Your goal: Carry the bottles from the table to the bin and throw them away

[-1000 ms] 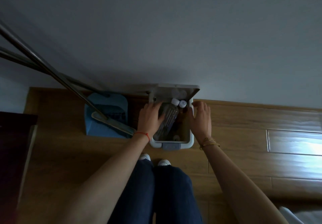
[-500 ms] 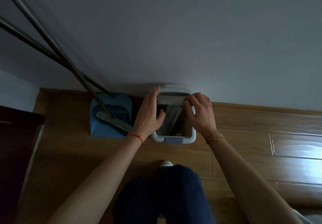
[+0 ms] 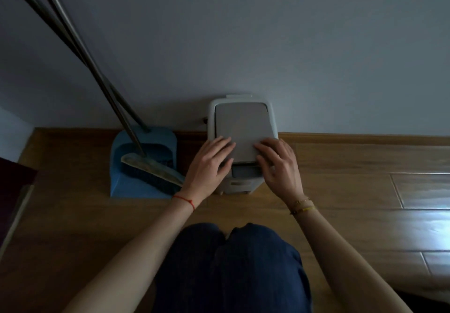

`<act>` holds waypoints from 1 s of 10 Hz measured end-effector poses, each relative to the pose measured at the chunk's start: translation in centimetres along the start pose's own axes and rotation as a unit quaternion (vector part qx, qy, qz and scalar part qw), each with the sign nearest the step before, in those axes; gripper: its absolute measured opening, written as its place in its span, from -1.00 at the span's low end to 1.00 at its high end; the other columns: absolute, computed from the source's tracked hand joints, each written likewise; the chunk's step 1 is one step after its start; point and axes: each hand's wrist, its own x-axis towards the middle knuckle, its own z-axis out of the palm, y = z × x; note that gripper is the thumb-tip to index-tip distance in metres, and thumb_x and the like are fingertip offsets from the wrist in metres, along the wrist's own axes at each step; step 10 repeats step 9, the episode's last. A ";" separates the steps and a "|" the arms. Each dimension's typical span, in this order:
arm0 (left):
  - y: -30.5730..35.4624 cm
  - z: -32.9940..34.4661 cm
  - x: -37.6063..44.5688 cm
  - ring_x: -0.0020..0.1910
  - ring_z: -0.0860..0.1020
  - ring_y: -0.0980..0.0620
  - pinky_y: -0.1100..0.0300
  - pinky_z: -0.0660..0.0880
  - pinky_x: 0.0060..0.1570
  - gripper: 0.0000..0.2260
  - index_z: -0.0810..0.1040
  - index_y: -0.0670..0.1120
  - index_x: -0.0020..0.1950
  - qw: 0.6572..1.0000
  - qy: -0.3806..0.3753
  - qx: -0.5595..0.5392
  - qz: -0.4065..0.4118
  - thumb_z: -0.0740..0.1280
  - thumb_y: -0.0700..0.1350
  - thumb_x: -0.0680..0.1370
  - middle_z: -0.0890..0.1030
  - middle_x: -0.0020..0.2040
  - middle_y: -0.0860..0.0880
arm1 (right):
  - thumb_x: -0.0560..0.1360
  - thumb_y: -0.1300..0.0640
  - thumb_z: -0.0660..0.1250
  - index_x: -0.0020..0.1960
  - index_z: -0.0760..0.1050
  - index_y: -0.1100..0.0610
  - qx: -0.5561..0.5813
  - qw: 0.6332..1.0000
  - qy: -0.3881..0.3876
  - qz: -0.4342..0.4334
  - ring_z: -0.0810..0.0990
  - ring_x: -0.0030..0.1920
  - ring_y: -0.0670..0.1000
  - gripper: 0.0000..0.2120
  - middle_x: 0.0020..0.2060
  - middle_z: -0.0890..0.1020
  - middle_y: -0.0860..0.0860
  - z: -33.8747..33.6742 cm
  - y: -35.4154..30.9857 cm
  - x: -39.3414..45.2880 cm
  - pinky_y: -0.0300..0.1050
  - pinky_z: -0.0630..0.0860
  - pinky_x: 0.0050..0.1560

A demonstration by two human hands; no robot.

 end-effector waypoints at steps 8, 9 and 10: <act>-0.1 -0.8 -1.4 0.39 0.44 0.03 0.11 0.36 0.42 -0.64 0.52 -0.10 0.36 0.997 0.033 -0.044 -0.045 0.27 -0.05 0.58 0.54 0.34 -0.04 | 0.59 0.17 0.17 0.39 0.43 0.13 0.011 0.999 -0.034 0.022 0.38 0.42 0.03 -0.62 0.32 0.51 0.06 0.2 -0.2 -1.5 -0.02 0.15 0.52; 0.4 -3.2 -1.1 0.32 0.49 0.05 0.12 0.45 0.33 -0.67 0.54 -0.10 0.32 0.994 0.037 -0.065 -0.085 0.27 -0.05 0.58 0.57 0.28 -0.03 | 0.56 0.13 0.20 0.37 0.44 0.12 0.023 0.996 -0.029 0.079 0.39 0.38 0.06 -0.62 0.30 0.53 0.05 -1.4 -1.4 -0.6 -0.04 0.24 0.45; 0.4 -3.2 -1.1 0.32 0.49 0.05 0.12 0.45 0.33 -0.67 0.54 -0.10 0.32 0.994 0.037 -0.065 -0.085 0.27 -0.05 0.58 0.57 0.28 -0.03 | 0.56 0.13 0.20 0.37 0.44 0.12 0.023 0.996 -0.029 0.079 0.39 0.38 0.06 -0.62 0.30 0.53 0.05 -1.4 -1.4 -0.6 -0.04 0.24 0.45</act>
